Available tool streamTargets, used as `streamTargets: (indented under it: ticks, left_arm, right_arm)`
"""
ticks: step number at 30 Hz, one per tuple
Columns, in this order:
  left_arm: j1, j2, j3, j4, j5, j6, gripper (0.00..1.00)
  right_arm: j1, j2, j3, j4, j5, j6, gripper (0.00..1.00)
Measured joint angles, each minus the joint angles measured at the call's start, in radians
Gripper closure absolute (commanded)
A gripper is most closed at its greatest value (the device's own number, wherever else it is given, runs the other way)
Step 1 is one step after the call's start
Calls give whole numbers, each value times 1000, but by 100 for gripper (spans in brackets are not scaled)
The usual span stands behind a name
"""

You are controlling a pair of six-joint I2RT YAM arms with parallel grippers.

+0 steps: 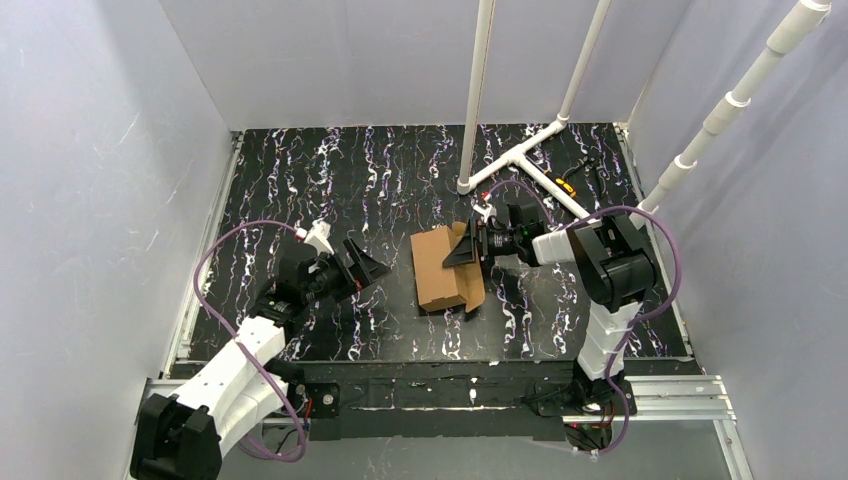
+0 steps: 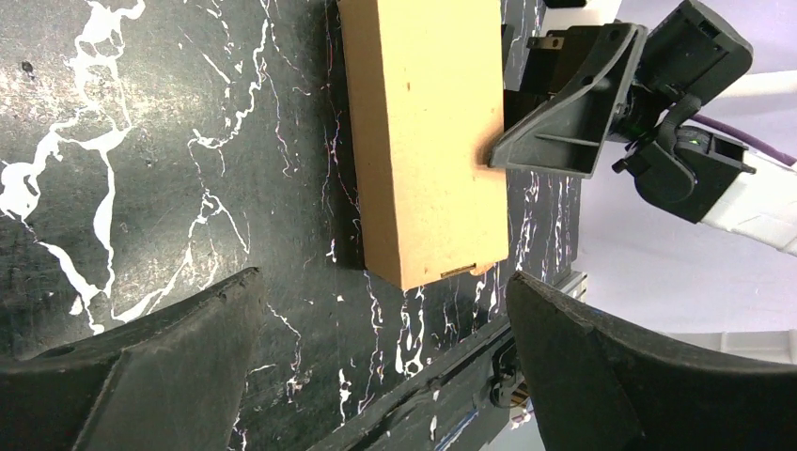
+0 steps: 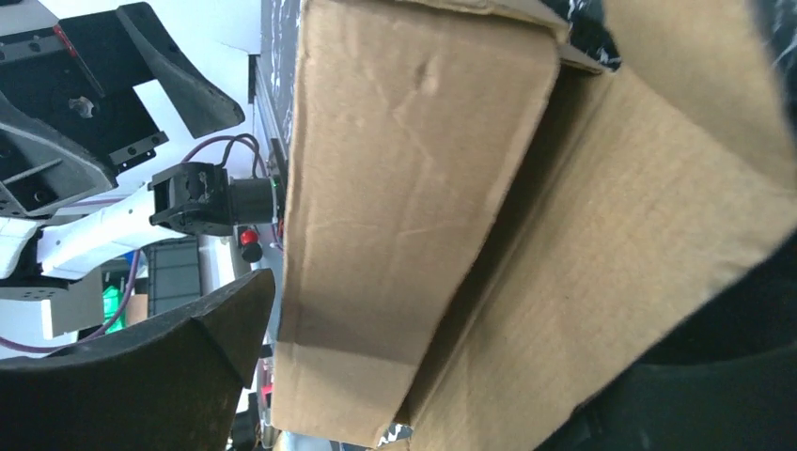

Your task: Fold the paper box

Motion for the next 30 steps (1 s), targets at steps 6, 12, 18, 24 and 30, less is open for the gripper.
streamTargets:
  ticks: [6, 12, 18, 24, 30]
  left_arm:
    - [0, 24, -3, 19, 2, -14, 2]
    - [0, 55, -3, 24, 8, -21, 2]
    - [0, 72, 0, 26, 16, -26, 10]
    - [-11, 200, 75, 2, 10, -18, 15]
    - [-111, 402, 250, -57, -49, 46, 15]
  right_arm:
    - [-38, -2, 52, -99, 7, -61, 2]
    - [-111, -35, 105, -309, 39, -249, 2]
    - [-154, -76, 142, -509, 87, -449, 7]
    - [-159, -163, 150, -693, 246, -707, 45]
    - [-122, -261, 147, -717, 342, -850, 88]
